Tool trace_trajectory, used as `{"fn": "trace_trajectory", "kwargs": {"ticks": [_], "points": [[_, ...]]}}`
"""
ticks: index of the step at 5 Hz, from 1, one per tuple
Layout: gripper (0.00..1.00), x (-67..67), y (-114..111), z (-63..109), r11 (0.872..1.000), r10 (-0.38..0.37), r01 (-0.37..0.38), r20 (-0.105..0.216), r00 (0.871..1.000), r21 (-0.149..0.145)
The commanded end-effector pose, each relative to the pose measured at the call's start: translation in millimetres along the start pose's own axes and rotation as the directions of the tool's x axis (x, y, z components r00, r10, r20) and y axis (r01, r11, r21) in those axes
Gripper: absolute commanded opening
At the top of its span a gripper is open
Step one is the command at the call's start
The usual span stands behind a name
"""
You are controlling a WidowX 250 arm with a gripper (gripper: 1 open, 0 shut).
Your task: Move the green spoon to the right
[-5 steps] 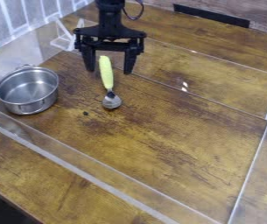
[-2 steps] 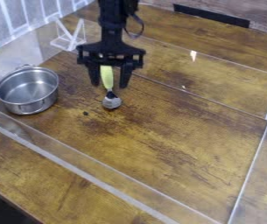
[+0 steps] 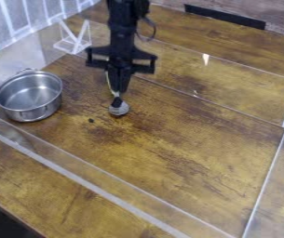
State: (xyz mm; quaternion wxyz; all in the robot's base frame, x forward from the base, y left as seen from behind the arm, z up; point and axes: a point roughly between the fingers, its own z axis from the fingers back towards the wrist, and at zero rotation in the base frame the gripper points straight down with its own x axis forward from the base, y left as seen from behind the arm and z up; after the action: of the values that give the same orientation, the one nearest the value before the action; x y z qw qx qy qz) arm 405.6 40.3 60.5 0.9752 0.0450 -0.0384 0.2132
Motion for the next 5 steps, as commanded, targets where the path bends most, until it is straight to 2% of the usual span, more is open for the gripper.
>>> {"fn": "trace_trajectory", "kwargs": {"ticks": [1,2,3,5], "points": [[0.00,8.3,-22,48.9,0.999,-0.030,0.032,0.085,0.996,-0.021],[0.00,17.8,-44,76.7,0.999,-0.024,0.027,0.096,0.995,-0.029],[1.00,22.3,-38,69.6,1.000,0.024,-0.023,0.095,0.995,-0.010],[1.00,34.9,-8,37.4,0.999,0.019,-0.021,0.093,0.996,0.029]]}}
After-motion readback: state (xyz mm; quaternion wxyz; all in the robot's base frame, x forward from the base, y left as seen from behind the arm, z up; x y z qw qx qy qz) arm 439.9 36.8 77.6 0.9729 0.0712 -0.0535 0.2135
